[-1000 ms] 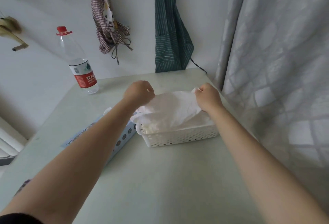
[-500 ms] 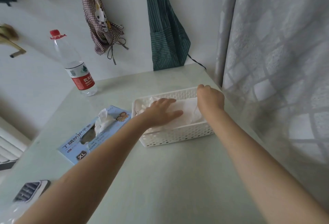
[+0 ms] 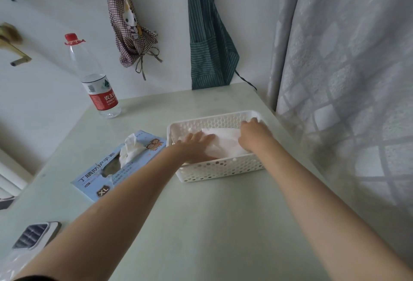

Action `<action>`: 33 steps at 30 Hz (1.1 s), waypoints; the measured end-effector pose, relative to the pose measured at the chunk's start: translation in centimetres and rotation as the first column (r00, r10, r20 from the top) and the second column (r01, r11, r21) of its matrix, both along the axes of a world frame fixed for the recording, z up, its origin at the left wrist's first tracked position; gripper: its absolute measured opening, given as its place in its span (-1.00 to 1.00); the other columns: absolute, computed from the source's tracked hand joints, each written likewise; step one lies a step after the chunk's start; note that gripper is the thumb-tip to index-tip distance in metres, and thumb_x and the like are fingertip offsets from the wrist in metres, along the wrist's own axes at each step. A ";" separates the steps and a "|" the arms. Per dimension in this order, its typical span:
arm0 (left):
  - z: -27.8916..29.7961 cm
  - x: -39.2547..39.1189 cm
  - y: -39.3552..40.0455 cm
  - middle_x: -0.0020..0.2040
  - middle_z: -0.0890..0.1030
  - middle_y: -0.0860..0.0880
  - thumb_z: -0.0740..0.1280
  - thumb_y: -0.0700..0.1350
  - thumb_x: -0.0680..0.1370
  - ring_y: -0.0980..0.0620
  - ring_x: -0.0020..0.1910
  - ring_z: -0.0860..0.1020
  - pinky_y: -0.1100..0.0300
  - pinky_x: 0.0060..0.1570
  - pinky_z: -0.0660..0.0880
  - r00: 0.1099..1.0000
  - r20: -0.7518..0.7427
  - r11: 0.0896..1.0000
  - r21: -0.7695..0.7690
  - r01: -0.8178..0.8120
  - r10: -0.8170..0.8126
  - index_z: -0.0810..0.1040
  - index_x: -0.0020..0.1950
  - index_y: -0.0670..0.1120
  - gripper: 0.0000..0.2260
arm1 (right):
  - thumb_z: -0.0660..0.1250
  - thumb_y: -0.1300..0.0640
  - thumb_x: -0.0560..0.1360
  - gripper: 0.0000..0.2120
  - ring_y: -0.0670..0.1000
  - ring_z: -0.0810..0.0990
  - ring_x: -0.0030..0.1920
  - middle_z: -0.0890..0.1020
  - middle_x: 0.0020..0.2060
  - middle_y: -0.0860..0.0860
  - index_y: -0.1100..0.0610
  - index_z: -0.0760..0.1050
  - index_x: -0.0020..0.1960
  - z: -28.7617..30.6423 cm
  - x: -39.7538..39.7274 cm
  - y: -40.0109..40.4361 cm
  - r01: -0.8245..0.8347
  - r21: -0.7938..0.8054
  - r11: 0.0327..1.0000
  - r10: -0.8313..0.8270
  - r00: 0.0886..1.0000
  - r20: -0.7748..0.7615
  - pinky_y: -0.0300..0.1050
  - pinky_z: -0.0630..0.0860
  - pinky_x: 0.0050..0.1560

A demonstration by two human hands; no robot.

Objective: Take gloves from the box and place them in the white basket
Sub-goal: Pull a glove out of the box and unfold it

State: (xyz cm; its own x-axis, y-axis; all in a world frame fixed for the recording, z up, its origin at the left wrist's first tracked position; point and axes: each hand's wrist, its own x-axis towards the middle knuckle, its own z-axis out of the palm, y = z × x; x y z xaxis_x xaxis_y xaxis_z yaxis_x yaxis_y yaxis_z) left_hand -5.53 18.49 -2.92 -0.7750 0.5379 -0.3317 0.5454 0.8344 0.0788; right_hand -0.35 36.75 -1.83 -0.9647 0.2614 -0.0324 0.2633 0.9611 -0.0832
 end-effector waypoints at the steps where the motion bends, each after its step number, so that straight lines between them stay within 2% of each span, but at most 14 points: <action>1: 0.3 0.0 0.0 0.60 0.00 -0.04 0.23 0.38 0.49 -0.15 0.57 -0.01 -0.24 0.47 0.05 1.000 0.010 1.000 0.004 -0.001 0.001 0.00 0.58 0.13 -0.23 | 0.12 0.25 0.55 -0.61 0.23 0.39 0.29 0.36 0.32 0.22 0.24 0.35 0.37 0.0 0.0 0.0 0.016 0.007 1.000 -0.016 1.000 0.027 0.03 0.38 0.24; 3: 1.5 0.1 -0.2 0.57 0.13 -0.07 0.28 0.40 0.45 -0.15 0.54 0.11 -0.14 0.46 0.13 1.000 0.004 0.997 0.081 -0.014 0.014 0.11 0.57 0.08 -0.19 | 0.15 0.22 0.55 -0.62 0.19 0.35 0.30 0.33 0.33 0.19 0.21 0.38 0.36 0.9 -0.1 -0.8 0.029 0.077 0.997 -0.029 1.000 -0.001 0.01 0.39 0.22; 6: 3.9 -0.2 -2.6 0.38 0.46 -0.03 0.28 0.35 0.49 -0.06 0.35 0.42 0.01 0.32 0.35 0.988 -0.061 0.891 0.443 -0.101 0.142 0.46 0.38 0.07 -0.44 | 0.18 0.18 0.56 -0.71 0.16 0.36 0.24 0.35 0.25 0.16 0.19 0.46 0.26 3.0 -0.6 -3.2 0.004 0.160 0.987 0.028 0.980 -0.199 -0.03 0.38 0.06; 8: 5.2 -0.6 -5.1 0.15 0.59 0.01 0.29 0.19 0.56 0.00 0.13 0.55 0.09 0.12 0.48 0.949 -0.140 0.763 0.633 -0.132 0.281 0.61 0.13 0.04 -0.70 | 0.17 0.19 0.57 -0.78 0.17 0.42 0.15 0.40 0.17 0.16 0.22 0.50 0.15 3.9 -1.3 -5.3 -0.074 0.077 0.994 0.093 0.951 -0.295 -0.03 0.36 -0.07; 10: 5.8 -1.0 -8.1 -0.02 0.65 0.04 0.29 0.01 0.55 0.00 -0.03 0.60 0.13 -0.05 0.53 0.894 -0.154 0.672 0.715 -0.193 0.421 0.63 -0.05 -0.01 -0.84 | 0.16 0.21 0.56 -0.81 0.15 0.49 0.07 0.47 0.07 0.13 0.22 0.53 0.04 4.2 -2.2 -8.2 -0.191 -0.057 0.980 0.159 0.921 -0.355 -0.06 0.40 -0.13; 12: 6.0 -1.0 -11.1 -0.08 0.66 0.05 0.28 -0.07 0.52 0.01 -0.10 0.60 0.16 -0.11 0.53 0.839 -0.153 0.634 0.727 -0.262 0.523 0.64 -0.08 -0.04 -0.85 | 0.19 0.21 0.54 -0.81 0.09 0.55 0.05 0.55 0.01 0.08 0.16 0.59 0.00 4.2 -2.8 -11.5 -0.305 -0.218 0.927 0.208 0.902 -0.378 -0.12 0.44 -0.12; 15: 5.7 -1.0 -15.5 -0.09 0.62 0.07 0.32 -0.08 0.51 0.07 -0.17 0.56 0.18 -0.10 0.52 0.790 -0.113 0.623 0.685 -0.377 0.602 0.65 0.01 0.00 -0.86 | 0.24 0.20 0.53 -0.81 0.00 0.54 -0.05 0.59 -0.05 -0.01 0.13 0.62 0.01 4.1 -3.5 -16.7 -0.409 -0.390 0.825 0.300 0.902 -0.310 -0.17 0.44 -0.11; 18: 4.6 -1.0 -18.9 -0.11 0.59 0.07 0.38 -0.03 0.50 0.11 -0.21 0.56 0.16 -0.07 0.54 0.780 -0.035 0.632 0.610 -0.479 0.625 0.60 0.13 0.05 -0.79 | 0.28 0.14 0.53 -0.80 0.07 0.57 -0.03 0.61 -0.06 0.04 0.19 0.62 0.03 3.8 -3.6 -20.8 -0.423 -0.419 0.804 0.341 0.904 -0.258 -0.12 0.47 -0.10; 21: 3.3 -1.1 -19.4 0.02 0.59 0.02 0.41 0.01 0.50 0.05 -0.08 0.55 0.19 -0.05 0.48 0.818 -0.009 0.677 0.567 -0.469 0.575 0.59 0.18 0.03 -0.74 | 0.30 0.02 0.56 -0.61 0.15 0.58 0.10 0.63 0.04 0.13 0.37 0.55 0.13 3.1 -3.8 -21.8 -0.379 -0.473 0.795 0.298 0.924 -0.239 0.00 0.50 0.04; 23: 2.5 -1.0 -20.2 0.03 0.61 0.01 0.41 0.02 0.51 0.05 -0.07 0.54 0.20 -0.08 0.46 0.834 -0.009 0.682 0.580 -0.445 0.552 0.62 0.14 0.02 -0.77 | 0.31 -0.04 0.55 -0.57 0.18 0.56 0.07 0.61 -0.01 0.12 0.36 0.52 0.12 2.8 -4.3 -23.2 -0.339 -0.509 0.791 0.258 0.940 -0.225 0.04 0.49 0.04; 26: 1.8 -1.0 -20.3 0.00 0.65 0.00 0.38 -0.02 0.53 0.04 -0.07 0.56 0.19 -0.09 0.50 0.838 -0.038 0.659 0.638 -0.399 0.545 0.66 0.04 0.01 -0.87 | 0.33 0.00 0.55 -0.76 0.10 0.53 -0.05 0.59 -0.04 0.06 0.20 0.53 -0.02 2.4 -5.1 -23.7 -0.320 -0.510 0.798 0.224 0.944 -0.242 -0.08 0.43 -0.13; 28: 1.8 -0.9 -20.3 -0.02 0.64 0.01 0.38 -0.03 0.53 0.04 -0.08 0.56 0.19 -0.12 0.48 0.824 -0.037 0.614 0.686 -0.391 0.566 0.62 0.06 0.01 -0.86 | 0.34 0.06 0.55 -0.90 0.00 0.50 -0.09 0.57 -0.10 -0.02 0.09 0.53 -0.06 2.6 -5.4 -23.8 -0.346 -0.510 0.787 0.210 0.929 -0.306 -0.18 0.36 -0.15; 30: 2.0 -0.9 -20.4 -0.03 0.61 0.02 0.41 -0.04 0.51 0.03 -0.08 0.56 0.20 -0.16 0.44 0.813 -0.001 0.546 0.741 -0.390 0.582 0.56 0.15 0.02 -0.77 | 0.35 0.10 0.55 -0.92 -0.02 0.53 -0.10 0.60 -0.12 -0.03 0.09 0.58 -0.03 3.1 -5.5 -23.8 -0.387 -0.547 0.743 0.192 0.905 -0.380 -0.22 0.37 -0.14; 33: 2.6 -0.7 -20.6 -0.03 0.59 0.01 0.42 -0.07 0.49 0.01 -0.05 0.56 0.16 -0.11 0.51 0.822 0.049 0.478 0.794 -0.376 0.567 0.52 0.23 0.05 -0.69 | 0.35 0.14 0.53 -0.92 -0.05 0.55 -0.13 0.62 -0.15 -0.05 0.12 0.61 -0.04 4.4 -5.3 -23.7 -0.432 -0.615 0.660 0.149 0.877 -0.457 -0.24 0.41 -0.13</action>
